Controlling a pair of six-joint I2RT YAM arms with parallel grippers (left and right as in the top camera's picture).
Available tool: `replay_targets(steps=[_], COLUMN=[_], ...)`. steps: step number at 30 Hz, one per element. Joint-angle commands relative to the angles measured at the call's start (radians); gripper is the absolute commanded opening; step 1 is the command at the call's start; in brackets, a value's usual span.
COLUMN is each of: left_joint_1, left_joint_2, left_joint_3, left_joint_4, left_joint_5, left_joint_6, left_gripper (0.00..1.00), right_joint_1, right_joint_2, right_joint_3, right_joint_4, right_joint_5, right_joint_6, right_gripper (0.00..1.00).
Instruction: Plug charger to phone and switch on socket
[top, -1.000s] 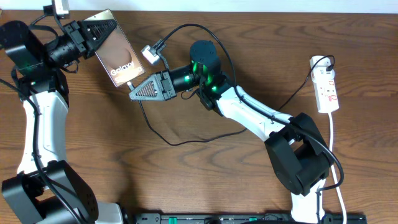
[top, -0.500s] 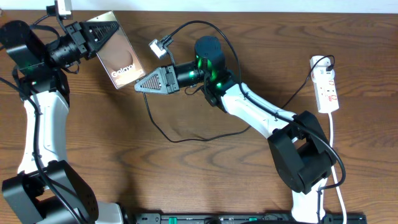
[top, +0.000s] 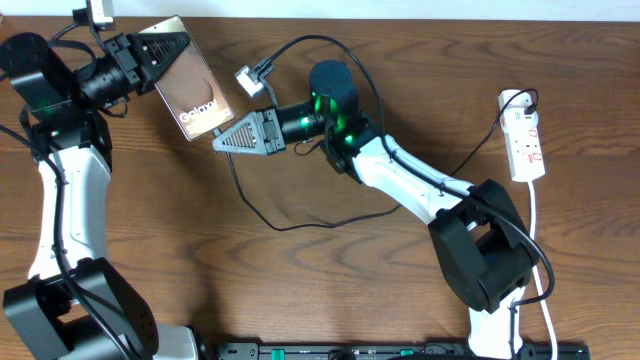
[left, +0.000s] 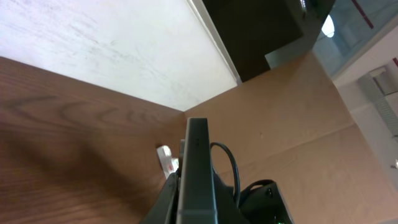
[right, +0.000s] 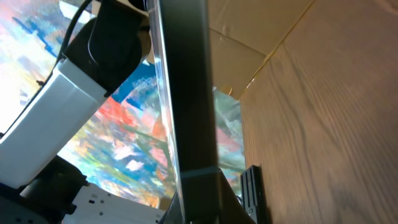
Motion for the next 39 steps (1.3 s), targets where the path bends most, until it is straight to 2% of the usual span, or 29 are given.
replay_targets(steps=[1,39], left_joint_1=[-0.002,0.030], left_joint_2=[-0.003,-0.003], left_joint_3=[0.006,0.006], left_joint_4=[0.009,0.005], left_joint_5=[-0.021,0.021], left_joint_6=[-0.005,-0.005], left_gripper=[0.08,0.08], right_joint_1=[0.010,0.002], right_joint_2=[-0.007,-0.007], right_joint_3=[0.016,0.016], right_joint_4=[0.003,0.008], right_joint_5=[-0.012,-0.026], right_joint_6=[-0.019,-0.019], right_gripper=[0.01,0.01])
